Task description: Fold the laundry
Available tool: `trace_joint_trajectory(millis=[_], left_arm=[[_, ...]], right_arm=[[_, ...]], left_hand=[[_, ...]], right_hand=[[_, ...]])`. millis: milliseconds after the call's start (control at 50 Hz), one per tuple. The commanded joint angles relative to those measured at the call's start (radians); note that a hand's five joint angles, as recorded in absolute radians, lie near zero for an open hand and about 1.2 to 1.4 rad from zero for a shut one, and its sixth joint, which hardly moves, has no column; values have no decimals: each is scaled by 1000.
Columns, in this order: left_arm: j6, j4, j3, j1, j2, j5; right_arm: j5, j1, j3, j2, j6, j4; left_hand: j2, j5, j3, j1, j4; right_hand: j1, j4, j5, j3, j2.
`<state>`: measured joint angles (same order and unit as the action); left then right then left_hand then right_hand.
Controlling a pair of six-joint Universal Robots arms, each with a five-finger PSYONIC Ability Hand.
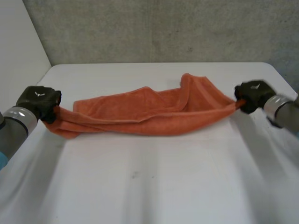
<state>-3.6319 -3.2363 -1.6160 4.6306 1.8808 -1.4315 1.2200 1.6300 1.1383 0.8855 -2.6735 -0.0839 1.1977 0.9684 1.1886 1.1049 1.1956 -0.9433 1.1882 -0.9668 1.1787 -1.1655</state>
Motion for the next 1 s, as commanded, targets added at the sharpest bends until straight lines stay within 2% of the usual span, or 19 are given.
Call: trace_joint_trajectory(millis=[20,40,60,100,180,220,340,480,560,700,740,780,820,840,880,940,1000], left_arm=[[53,19,-22,-4,-170,8],[62,21,-24,-4,-187,8],[79,26,-25,-4,-215,9],[96,39,-27,-6,-244,11],[108,104,-47,-1,-285,14],[105,136,-62,4,-285,17],[96,158,-99,8,-223,17],[18,153,-68,1,-5,16],[-22,148,56,-12,109,6],[7,125,508,-68,215,-12],[31,89,614,-73,215,-24],[76,-12,735,-73,205,-46],[110,-92,783,-75,192,-56],[136,-159,800,-73,164,-63],[156,-213,801,-75,138,-63],[180,-241,769,-75,106,-61],[199,-250,690,-75,90,-52]], right_arm=[[10,-13,3,283,33,-290],[15,-19,3,314,50,-334],[45,-54,11,393,125,-456],[70,-73,29,438,196,-531],[119,-94,112,509,373,-631],[131,-93,161,518,423,-625],[138,-84,268,481,435,-591],[168,-84,258,258,434,-541],[181,-68,161,188,411,-521],[216,1,-312,113,170,-375],[233,4,-420,113,111,-320],[250,8,-532,121,11,-208],[254,7,-554,147,-49,-122],[257,7,-542,195,-93,-37],[257,2,-514,257,-126,30],[250,-5,-410,357,-137,79],[236,1,-309,375,-135,84]], left_hand=[[199,253,208,291,201],[199,253,208,291,201],[199,253,208,291,201],[199,253,208,291,201],[199,253,208,291,201],[199,253,208,291,201],[199,253,208,291,201],[199,253,208,291,201],[199,253,208,291,201],[199,253,208,291,201],[199,253,208,291,201],[199,253,208,291,201],[199,253,208,291,201],[199,253,208,291,201],[199,253,208,291,201],[199,253,208,291,201],[199,253,208,291,201]], right_hand=[[-453,208,-255,218,-231],[-453,208,-255,218,-231],[-453,208,-255,218,-231],[-453,208,-255,218,-231],[-453,208,-255,218,-231],[-453,208,-255,218,-231],[-453,208,-255,218,-231],[-453,208,-255,218,-231],[-453,208,-255,218,-231],[-453,208,-255,218,-231],[-453,208,-255,218,-231],[-453,208,-255,218,-231],[-453,208,-255,218,-231],[-453,208,-255,218,-231],[-453,208,-255,218,-231],[-453,208,-255,218,-231],[-453,208,-255,218,-231]])
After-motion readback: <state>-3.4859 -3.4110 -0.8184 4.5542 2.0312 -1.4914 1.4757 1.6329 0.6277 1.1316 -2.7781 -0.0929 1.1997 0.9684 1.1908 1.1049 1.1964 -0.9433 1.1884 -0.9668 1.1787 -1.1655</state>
